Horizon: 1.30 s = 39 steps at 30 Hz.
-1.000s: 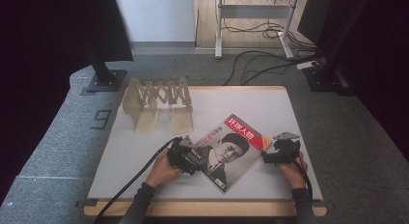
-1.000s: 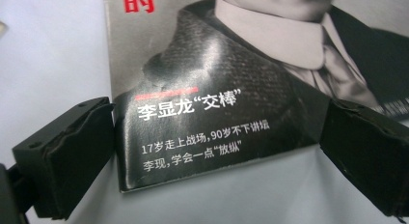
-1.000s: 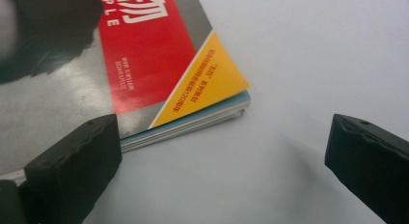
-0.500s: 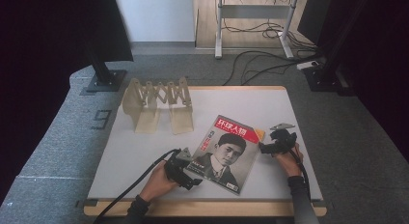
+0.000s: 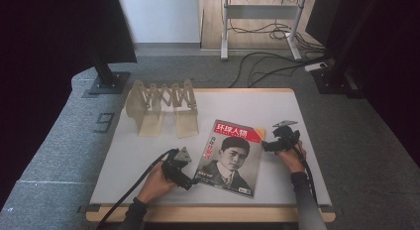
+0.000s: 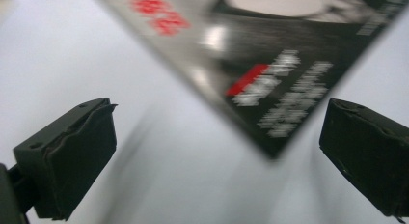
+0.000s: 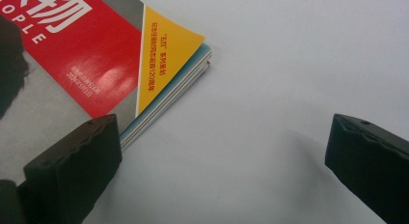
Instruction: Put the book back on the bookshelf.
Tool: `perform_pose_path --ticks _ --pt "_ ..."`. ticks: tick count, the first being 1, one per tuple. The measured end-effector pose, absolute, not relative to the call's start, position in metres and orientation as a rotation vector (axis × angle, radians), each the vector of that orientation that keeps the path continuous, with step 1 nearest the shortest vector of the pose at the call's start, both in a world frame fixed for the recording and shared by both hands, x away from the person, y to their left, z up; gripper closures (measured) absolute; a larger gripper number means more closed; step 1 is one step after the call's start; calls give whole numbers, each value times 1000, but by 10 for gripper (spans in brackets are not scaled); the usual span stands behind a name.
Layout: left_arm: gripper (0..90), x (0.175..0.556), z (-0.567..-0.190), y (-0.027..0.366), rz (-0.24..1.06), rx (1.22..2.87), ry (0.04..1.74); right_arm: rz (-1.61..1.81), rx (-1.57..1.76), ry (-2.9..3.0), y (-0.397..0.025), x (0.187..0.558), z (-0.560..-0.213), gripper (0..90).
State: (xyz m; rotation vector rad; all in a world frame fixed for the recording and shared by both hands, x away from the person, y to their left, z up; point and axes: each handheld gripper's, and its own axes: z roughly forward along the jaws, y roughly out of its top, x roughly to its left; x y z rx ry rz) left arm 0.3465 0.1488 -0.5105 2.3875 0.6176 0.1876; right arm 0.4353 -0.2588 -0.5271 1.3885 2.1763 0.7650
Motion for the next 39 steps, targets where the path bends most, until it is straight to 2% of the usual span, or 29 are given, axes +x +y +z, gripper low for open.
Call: perform_pose_path --ticks 2,9,15,22,33,39 --pt "0 358 -509 159 236 2370 681 759 1382 2174 -257 437 -527 0" --pt "0 370 -522 157 238 2382 734 791 1391 2175 -255 443 -529 0" --pt "0 361 -521 153 234 2391 686 809 1390 2185 -256 444 -529 0" --pt "0 332 -523 151 180 2384 610 803 1365 2206 -257 444 -521 4" --pt "0 331 -528 147 230 2364 634 820 1341 2206 -260 445 -504 10" --pt "0 330 -528 146 235 2364 632 878 1281 2289 -245 457 -503 11"
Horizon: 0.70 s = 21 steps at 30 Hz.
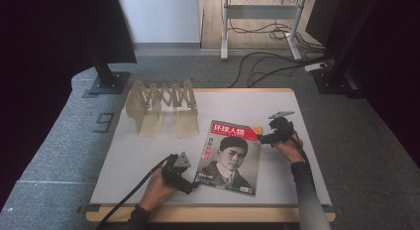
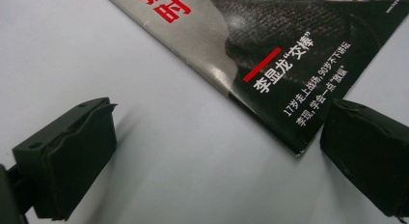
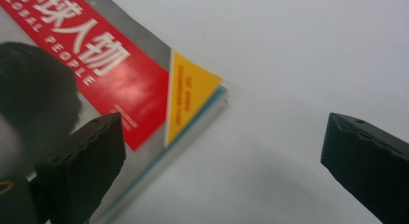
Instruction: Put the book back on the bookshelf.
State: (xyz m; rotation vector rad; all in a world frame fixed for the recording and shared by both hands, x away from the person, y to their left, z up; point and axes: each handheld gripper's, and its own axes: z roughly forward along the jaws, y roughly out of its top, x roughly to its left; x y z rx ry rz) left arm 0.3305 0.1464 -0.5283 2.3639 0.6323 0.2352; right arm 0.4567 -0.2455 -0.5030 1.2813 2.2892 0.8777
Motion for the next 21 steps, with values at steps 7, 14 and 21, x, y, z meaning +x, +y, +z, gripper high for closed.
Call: perform_pose_path --ticks 7,14,21 --pt "0 331 -528 147 232 2364 633 875 1244 2344 -231 473 -505 28" --pt "0 331 -529 146 229 2359 637 878 1249 2365 -226 482 -514 91" --pt "0 331 -529 146 229 2360 637 926 1304 2360 -230 488 -524 77"
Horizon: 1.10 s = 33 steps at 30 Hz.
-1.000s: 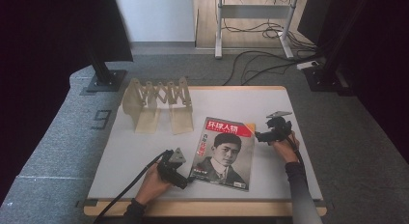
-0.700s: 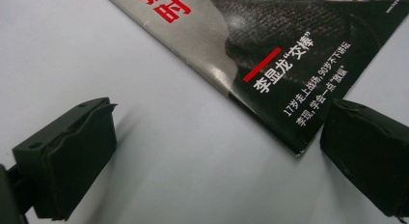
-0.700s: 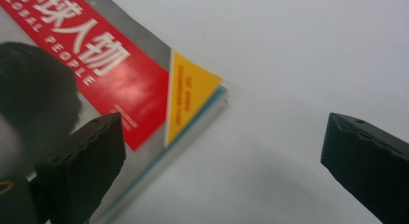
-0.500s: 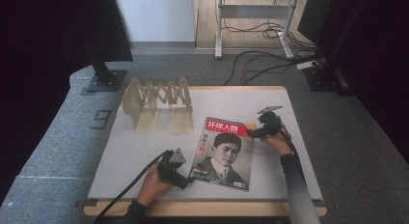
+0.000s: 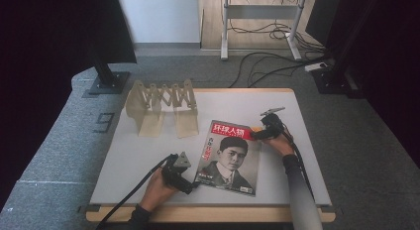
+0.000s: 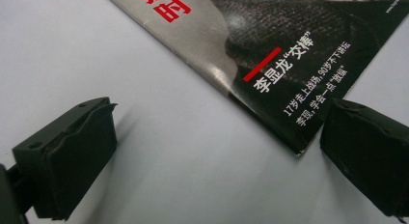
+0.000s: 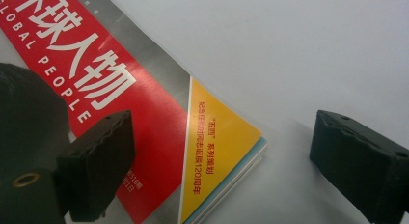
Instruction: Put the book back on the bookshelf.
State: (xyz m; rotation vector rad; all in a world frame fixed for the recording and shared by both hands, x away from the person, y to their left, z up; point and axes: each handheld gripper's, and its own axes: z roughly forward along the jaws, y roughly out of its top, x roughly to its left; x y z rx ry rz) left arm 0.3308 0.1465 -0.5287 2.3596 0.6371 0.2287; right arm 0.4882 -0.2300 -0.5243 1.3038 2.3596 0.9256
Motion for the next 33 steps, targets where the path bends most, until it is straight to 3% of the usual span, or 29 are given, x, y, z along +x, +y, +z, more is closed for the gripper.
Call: perform_pose_path --ticks 13,14,19,24,28,29,30,33 --pt "0 331 -529 146 229 2359 638 920 1278 2412 -220 480 -519 213" --pt "0 331 -529 146 229 2359 638 921 1277 2406 -222 480 -518 264" --pt "0 331 -529 146 229 2360 637 970 1296 2387 -226 479 -514 333" --pt "0 331 -529 146 229 2360 637 988 1276 2368 -227 477 -506 495" --pt "0 331 -529 146 229 2360 637 942 1232 2338 -227 474 -502 705" --pt "0 331 -529 146 229 2360 637 942 1232 2338 -227 474 -502 705" --pt "0 331 -529 147 229 2360 637 911 1217 2325 -225 473 -500 804" --pt "0 331 -529 146 229 2359 637 909 1210 2325 -224 471 -498 840"
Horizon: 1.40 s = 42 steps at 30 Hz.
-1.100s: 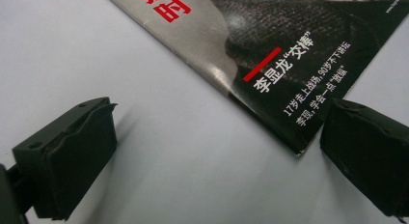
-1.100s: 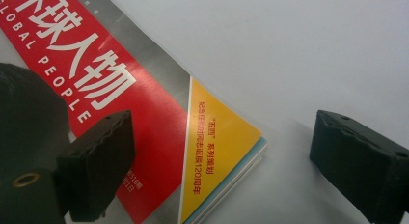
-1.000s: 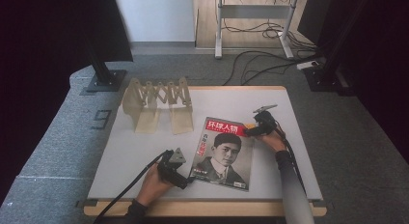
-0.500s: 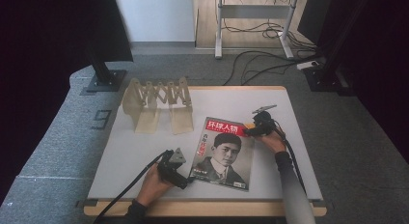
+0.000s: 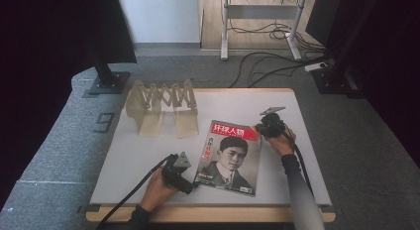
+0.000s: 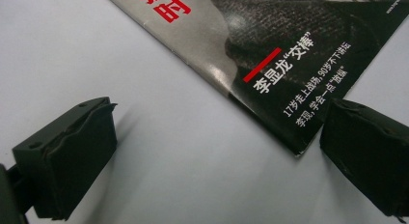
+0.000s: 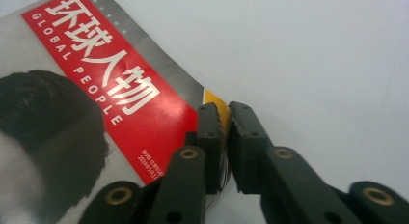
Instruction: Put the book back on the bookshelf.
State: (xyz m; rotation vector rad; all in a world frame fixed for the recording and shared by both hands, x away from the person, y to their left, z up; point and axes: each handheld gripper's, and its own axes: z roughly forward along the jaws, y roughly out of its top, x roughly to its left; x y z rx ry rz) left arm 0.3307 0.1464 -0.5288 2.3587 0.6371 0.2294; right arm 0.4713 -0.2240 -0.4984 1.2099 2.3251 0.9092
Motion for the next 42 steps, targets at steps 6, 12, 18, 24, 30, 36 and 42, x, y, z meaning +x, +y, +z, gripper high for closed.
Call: perform_pose_path --ticks 6,12,18,24,30,36,42 --pt "0 331 -529 147 227 2361 637 944 1193 2349 -224 464 -484 854" --pt "0 331 -528 147 227 2362 636 1030 1175 2364 -223 456 -464 857" --pt "0 331 -528 147 223 2361 636 1116 1152 2379 -220 446 -443 860" --pt "1 333 -527 149 201 2360 629 1160 1113 2400 -217 438 -422 860" --pt "0 341 -524 153 115 2336 626 1161 1060 2405 -213 428 -400 860" --pt "16 349 -516 145 80 2347 577 1160 1016 2397 -211 419 -376 860" --pt "59 359 -498 136 73 2332 537 1194 934 2376 -208 406 -348 861"
